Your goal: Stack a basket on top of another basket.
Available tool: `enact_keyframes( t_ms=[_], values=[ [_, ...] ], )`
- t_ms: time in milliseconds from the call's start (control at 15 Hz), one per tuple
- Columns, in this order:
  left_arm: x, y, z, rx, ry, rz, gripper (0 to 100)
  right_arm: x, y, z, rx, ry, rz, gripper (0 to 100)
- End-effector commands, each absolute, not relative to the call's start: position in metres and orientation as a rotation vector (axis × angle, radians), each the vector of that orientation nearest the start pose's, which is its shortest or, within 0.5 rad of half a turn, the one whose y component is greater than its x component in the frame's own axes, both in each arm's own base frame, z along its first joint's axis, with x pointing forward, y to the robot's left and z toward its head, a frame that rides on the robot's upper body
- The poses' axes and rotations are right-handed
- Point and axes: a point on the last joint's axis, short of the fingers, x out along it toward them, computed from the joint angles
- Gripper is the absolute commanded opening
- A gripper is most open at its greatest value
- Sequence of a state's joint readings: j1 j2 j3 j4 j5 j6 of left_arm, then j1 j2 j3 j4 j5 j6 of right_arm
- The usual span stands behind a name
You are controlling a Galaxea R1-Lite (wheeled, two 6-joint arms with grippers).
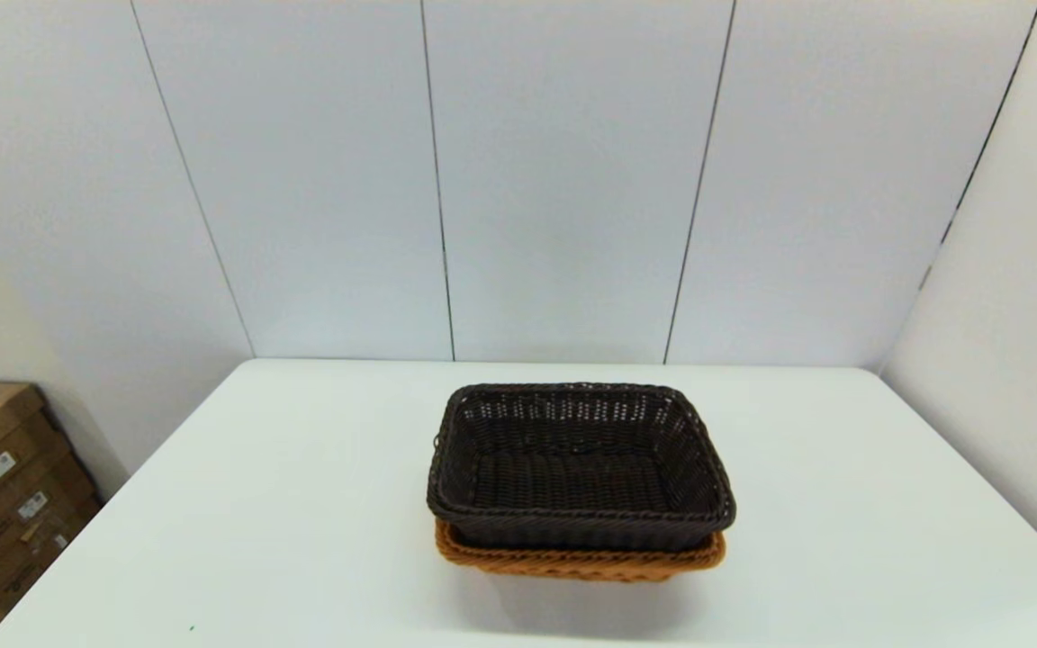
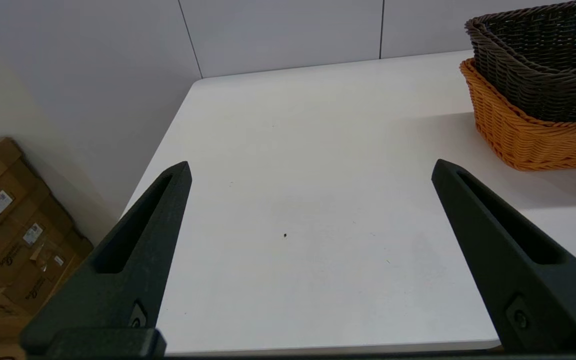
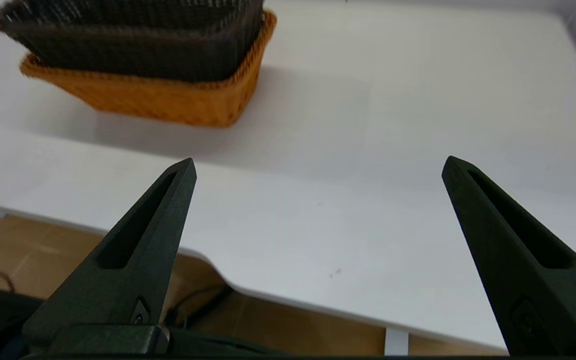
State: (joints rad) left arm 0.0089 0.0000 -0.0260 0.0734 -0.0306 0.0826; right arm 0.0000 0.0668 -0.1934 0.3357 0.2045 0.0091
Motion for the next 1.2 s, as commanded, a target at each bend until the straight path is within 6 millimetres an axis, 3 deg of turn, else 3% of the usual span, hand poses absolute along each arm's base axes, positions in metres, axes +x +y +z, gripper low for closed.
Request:
enact_keyframes(
  t_ms=[67, 333, 667, 1200],
  values=[
    [-0.025, -0.001, 0.075, 0.082, 0.045, -0.023, 100, -0.041, 0.003, 0.092, 0.022, 0.151, 0.128, 100],
    [-0.025, -0.001, 0.075, 0.082, 0.045, -0.023, 100, -0.034, 0.000, 0.076, -0.071, 0.174, -0.006, 100],
    [-0.025, -0.001, 0.075, 0.082, 0.045, -0.023, 100, -0.023, 0.000, 0.076, -0.087, -0.003, 0.008, 100],
    [-0.025, -0.001, 0.075, 0.082, 0.045, -0.023, 100, -0.023, 0.000, 0.075, -0.071, 0.009, 0.008, 100]
  ],
)
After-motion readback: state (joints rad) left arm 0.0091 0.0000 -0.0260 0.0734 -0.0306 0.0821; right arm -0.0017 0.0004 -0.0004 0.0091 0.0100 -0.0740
